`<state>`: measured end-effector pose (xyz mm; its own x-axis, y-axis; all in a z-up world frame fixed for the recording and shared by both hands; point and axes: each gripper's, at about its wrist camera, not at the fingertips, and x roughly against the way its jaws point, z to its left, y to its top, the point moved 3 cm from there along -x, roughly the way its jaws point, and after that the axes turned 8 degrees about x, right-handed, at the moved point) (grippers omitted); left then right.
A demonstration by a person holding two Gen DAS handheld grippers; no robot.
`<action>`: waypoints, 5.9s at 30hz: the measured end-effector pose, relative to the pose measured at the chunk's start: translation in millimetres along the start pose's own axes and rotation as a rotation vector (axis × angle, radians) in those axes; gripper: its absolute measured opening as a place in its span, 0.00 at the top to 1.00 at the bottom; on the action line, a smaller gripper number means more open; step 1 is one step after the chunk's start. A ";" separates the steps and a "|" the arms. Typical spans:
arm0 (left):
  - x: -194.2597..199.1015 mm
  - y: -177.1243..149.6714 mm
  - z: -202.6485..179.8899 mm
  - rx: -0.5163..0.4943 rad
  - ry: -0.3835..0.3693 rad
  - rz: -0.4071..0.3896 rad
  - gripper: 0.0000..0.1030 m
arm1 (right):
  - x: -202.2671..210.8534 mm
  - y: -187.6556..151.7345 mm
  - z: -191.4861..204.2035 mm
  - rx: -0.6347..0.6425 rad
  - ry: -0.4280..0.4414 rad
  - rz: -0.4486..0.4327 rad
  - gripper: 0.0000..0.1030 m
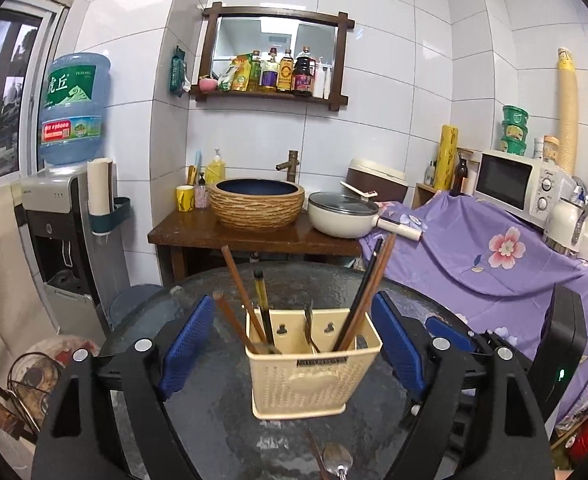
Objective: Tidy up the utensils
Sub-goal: 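Lower the black chopstick and ladle into the basket and open both tools, then move both tools down to the table toward the silver spoon and wooden chopstick, then grasp the silver spoon with the right tool while the left grasps the wooden chopstick, then lift the spoon and chopstick with both tools and carry them over the basket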
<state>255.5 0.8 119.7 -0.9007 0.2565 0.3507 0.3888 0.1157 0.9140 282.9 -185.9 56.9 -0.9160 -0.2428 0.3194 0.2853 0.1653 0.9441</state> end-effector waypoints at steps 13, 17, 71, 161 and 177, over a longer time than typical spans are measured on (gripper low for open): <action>13.0 -86.1 36.7 0.007 0.054 0.122 0.08 | 20.4 -64.7 15.0 -0.061 0.112 0.218 0.33; -0.3 -119.4 48.3 -0.010 0.089 0.216 0.13 | 11.4 -97.0 18.1 -0.077 0.104 0.317 0.33; -45.1 -188.5 28.2 0.021 -0.005 0.486 0.49 | -41.5 -152.6 26.5 0.008 0.151 0.645 0.61; -63.4 -143.5 -29.1 -0.136 -0.033 0.387 0.95 | -1.0 -134.7 -10.1 -0.090 0.125 0.472 0.61; -3.2 -97.4 -30.5 -0.093 -0.085 0.208 0.95 | 32.5 -82.2 0.2 -0.047 0.137 0.315 0.62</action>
<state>214.6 -40.6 35.7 -0.7822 0.3458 0.5183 0.5411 -0.0355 0.8402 229.6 -207.1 -10.3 -0.7352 -0.3138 0.6008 0.5638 0.2089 0.7990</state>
